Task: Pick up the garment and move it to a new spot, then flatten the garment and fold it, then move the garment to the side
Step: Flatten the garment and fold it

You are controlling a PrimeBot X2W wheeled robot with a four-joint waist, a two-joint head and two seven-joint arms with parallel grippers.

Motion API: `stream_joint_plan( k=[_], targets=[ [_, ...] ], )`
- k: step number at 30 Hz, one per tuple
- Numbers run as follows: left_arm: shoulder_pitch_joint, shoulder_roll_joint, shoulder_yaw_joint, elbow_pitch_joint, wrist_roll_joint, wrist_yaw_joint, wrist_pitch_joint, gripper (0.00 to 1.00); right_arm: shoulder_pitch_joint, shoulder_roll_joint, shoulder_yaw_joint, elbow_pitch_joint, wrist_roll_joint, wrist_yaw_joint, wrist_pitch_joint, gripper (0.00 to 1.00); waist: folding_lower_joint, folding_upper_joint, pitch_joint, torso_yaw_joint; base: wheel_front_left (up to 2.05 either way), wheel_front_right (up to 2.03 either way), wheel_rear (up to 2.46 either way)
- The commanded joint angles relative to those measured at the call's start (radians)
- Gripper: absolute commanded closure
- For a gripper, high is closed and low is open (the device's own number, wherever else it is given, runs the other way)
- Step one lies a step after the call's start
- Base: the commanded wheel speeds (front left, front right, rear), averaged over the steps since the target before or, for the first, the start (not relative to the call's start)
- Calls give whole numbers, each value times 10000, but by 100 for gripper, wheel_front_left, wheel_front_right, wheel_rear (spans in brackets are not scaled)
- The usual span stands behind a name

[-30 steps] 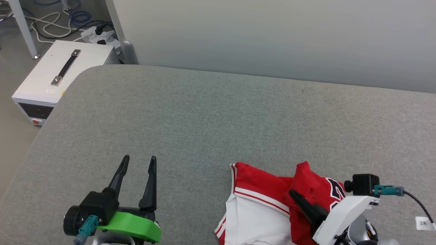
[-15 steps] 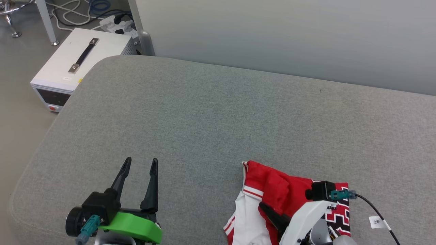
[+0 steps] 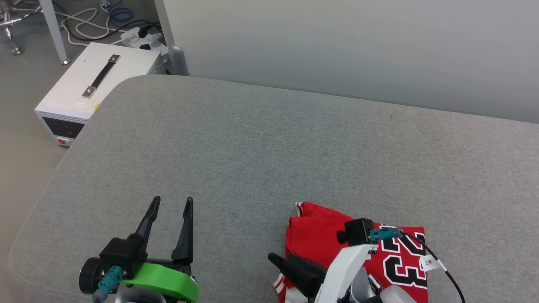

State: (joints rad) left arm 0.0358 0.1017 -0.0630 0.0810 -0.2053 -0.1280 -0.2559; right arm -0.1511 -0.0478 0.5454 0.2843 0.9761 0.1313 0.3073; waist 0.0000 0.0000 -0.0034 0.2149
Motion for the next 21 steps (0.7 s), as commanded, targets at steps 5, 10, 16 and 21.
stream_joint_plan(
  k=[5, 10, 16, 21],
  targets=[
    [41, 58, -33, -50, -26, -27, -59, 0, -517, -24, -423, -215, -136, -6, 129, 0, 0, 0, -178, -288, 0, 0, 0],
    [56, 50, -121, -149, -58, -27, -59, 0, -1365, -123, -1403, -736, -2619, -6, 338, 0, 0, 0, -141, -631, 0, 0, 0],
    [-112, -28, -234, -227, -179, -27, -59, 0, -1898, -1401, -2050, -1837, -4896, -6, 38, 0, 0, 0, 32, -948, 0, 0, 0],
    [-220, -95, -282, -288, -296, -27, -59, 0, -1763, -2457, -2614, -2352, -5770, -6, -846, 0, 0, 0, 145, -1158, 0, 0, 0]
  ],
)
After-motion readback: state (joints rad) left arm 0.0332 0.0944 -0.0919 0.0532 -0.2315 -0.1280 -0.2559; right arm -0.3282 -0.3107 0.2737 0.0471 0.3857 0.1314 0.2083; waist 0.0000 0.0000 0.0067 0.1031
